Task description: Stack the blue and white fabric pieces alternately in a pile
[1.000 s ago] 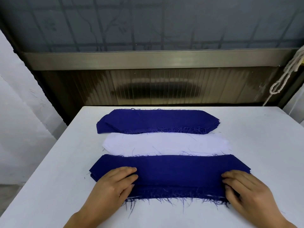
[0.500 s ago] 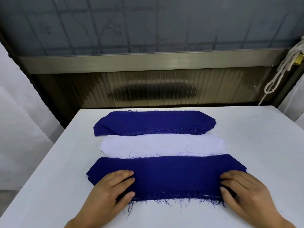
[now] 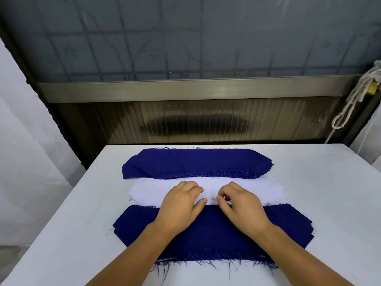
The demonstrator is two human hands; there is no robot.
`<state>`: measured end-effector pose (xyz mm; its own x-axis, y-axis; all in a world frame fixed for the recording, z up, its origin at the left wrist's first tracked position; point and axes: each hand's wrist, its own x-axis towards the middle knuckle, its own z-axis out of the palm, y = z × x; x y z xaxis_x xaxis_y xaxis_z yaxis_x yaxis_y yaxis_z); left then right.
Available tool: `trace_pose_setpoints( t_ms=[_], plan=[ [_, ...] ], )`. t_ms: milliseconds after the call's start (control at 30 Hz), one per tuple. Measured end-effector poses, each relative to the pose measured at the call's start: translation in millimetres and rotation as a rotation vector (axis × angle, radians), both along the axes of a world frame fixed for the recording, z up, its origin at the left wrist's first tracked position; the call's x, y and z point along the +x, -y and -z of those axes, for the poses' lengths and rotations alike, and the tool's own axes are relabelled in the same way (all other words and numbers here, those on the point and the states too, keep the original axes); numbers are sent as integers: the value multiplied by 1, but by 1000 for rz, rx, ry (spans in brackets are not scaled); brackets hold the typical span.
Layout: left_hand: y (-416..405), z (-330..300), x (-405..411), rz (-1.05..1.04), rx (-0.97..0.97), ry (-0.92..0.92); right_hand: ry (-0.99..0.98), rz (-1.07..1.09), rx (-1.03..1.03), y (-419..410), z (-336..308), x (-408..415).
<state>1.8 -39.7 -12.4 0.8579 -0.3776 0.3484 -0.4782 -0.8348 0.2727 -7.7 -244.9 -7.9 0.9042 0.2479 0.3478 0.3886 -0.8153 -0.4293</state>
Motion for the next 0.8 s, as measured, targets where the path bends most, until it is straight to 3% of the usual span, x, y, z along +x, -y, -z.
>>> trace_pose_setpoints(
  t_ms=[300, 433, 600, 800],
  plan=[
    [-32, 22, 8, -243, -106, -61, -210, 174, 4, 47, 20, 5],
    [-35, 18, 21, -139, -63, -116, -335, 125, -57, 48, 9, 22],
    [-40, 19, 28, -68, -202, -287, -331, 52, -73, 46, 9, 32],
    [-42, 23, 29, -53, -171, -255, -408, 17, -33, 45, 3, 42]
  ],
)
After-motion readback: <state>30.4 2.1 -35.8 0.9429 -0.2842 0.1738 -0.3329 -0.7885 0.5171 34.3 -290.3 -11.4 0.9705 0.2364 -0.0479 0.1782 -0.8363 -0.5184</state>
